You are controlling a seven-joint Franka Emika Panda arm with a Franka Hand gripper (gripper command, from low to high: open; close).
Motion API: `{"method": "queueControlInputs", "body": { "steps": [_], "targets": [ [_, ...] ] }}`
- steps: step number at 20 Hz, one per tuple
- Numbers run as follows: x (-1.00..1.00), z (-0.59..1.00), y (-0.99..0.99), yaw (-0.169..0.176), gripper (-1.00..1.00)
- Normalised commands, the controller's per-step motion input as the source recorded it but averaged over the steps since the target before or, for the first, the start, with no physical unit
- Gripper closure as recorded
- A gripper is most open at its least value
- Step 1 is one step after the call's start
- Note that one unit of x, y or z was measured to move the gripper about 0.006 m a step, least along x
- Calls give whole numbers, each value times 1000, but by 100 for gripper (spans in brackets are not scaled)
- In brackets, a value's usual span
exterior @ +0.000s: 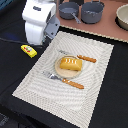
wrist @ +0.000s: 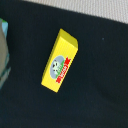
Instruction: Place the bread, butter, and milk from the table onto the serving area.
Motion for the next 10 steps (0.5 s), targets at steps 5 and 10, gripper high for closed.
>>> {"method": "queueControlInputs", "body": {
  "steps": [5,10],
  "targets": [
    [-1000,-416,0,0,-100],
    [-1000,-446,0,0,-100]
  ]
}}
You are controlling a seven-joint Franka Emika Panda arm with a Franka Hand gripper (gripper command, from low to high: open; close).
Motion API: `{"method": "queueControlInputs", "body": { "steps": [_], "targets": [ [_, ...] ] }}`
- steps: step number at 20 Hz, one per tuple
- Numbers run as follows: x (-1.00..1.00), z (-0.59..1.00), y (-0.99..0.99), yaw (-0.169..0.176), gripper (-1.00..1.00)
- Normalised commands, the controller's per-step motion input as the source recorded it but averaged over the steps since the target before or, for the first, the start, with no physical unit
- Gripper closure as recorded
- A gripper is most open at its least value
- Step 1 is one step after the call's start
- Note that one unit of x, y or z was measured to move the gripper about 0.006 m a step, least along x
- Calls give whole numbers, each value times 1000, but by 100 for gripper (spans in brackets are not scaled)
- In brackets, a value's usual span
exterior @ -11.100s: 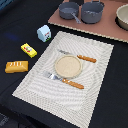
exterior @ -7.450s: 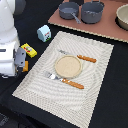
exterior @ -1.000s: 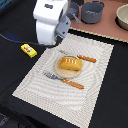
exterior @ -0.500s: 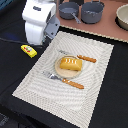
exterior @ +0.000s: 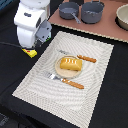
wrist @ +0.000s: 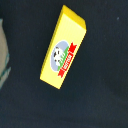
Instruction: Place the bread, butter, and milk from the table onto the serving area.
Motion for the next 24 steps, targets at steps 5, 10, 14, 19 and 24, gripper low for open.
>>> {"method": "queueControlInputs", "body": {
  "steps": [5,10,14,19,24],
  "targets": [
    [-906,-432,0,-47,-100],
    [-598,-297,10,-141,-100],
    [-436,-302,21,-145,-100],
    [-294,-274,105,-70,-100],
    [-276,-354,106,-5,-100]
  ]
}}
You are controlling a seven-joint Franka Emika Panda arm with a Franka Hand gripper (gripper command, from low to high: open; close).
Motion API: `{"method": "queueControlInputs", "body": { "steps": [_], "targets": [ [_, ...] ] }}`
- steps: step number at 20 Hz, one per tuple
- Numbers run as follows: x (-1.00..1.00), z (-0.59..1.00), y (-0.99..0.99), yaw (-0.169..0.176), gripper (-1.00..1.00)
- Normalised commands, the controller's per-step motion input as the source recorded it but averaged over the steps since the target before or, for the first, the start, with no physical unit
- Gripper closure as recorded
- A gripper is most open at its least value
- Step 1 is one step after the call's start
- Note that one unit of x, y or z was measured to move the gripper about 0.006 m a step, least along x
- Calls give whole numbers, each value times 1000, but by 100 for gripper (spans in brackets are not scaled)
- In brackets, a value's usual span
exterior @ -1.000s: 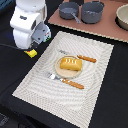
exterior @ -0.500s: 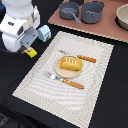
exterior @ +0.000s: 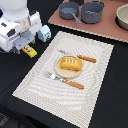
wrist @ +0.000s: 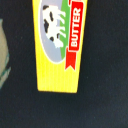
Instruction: Place the bread, butter, and milk from the table onto the serving area.
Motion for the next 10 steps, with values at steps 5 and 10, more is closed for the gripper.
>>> {"method": "queueControlInputs", "body": {
  "steps": [5,10],
  "targets": [
    [-173,-339,78,0,-100],
    [-132,-315,55,0,100]
  ]
}}
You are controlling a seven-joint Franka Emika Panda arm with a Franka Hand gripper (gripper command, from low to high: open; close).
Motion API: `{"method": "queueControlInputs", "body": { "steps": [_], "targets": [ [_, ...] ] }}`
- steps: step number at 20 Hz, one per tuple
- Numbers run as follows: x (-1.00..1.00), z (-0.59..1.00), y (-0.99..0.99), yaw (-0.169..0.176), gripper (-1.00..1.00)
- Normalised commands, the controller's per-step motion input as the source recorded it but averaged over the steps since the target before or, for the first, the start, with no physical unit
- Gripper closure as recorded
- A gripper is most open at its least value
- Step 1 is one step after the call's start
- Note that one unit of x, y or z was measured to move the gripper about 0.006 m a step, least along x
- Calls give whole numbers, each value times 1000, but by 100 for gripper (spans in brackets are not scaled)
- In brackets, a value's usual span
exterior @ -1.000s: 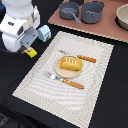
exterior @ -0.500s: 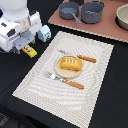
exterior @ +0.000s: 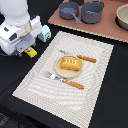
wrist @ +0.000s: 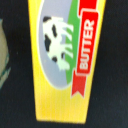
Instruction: Place the bread, butter, and milk from the table onto the serving area.
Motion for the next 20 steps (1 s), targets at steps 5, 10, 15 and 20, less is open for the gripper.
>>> {"method": "queueControlInputs", "body": {
  "steps": [5,10,15,20],
  "targets": [
    [-154,-194,61,0,100],
    [-130,-150,81,0,100],
    [-49,-48,55,0,100],
    [354,958,21,-67,100]
  ]
}}
